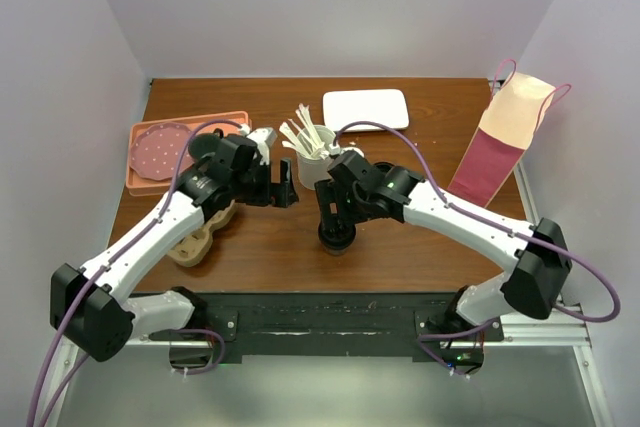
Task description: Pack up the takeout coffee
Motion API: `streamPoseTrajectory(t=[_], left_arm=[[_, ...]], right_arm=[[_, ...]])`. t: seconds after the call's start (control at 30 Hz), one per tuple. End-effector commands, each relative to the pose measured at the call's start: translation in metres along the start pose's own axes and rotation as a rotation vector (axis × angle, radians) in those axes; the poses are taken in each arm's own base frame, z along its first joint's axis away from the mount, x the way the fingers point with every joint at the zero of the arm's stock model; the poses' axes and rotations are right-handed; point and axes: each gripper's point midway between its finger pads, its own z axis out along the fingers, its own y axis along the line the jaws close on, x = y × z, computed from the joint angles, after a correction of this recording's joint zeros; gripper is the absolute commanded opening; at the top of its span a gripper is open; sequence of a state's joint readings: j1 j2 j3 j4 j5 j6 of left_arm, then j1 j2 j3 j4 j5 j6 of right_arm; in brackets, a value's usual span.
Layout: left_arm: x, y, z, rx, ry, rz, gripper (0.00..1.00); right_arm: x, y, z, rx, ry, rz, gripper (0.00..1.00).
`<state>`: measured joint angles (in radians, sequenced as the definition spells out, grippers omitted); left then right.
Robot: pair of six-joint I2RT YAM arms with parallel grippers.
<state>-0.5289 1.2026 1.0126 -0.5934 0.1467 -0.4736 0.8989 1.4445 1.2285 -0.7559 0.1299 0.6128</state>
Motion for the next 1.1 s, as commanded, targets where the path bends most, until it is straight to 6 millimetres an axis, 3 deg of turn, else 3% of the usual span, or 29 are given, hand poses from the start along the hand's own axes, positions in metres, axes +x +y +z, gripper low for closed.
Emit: streamPoseTrajectory(t=[0.0,0.17,0.37,0.53,0.77,0.87,1.07], left_arm=[[0.008,0.034,-0.001,-0.156,0.002,-0.075,1.0],[0.02,0.052,0.003,-0.235,0.048,-0.065,1.0],[0.01,0.048,-0.015,-0.203,-0.046,-0.021,1.0],[0.015,0.05,-0.011,-0.2,-0.031,-0.002,1.0],[0.017,0.055,-0.012,-0.214,-0.037,0.008,1.0],[0.016,0.057,-0.013,-0.226,-0.045,0.01,1.0],[0.012,0.056,-0.014,-0.225,-0.054,0.016,1.0]], right_arm=[[-0.01,-0.003,-0.006,0.071,-0.04,0.004,0.88],[-0.005,0.004,0.004,0.074,-0.017,-0.023,0.86],[0.001,0.008,0.014,0.091,0.001,-0.036,0.86],[0.004,0.005,0.023,0.12,0.009,-0.04,0.84],[0.008,-0.005,0.021,0.179,0.012,-0.04,0.64],[0.013,-0.014,0.016,0.216,0.015,-0.023,0.57],[0.021,-0.057,-0.01,0.338,-0.004,0.083,0.56]])
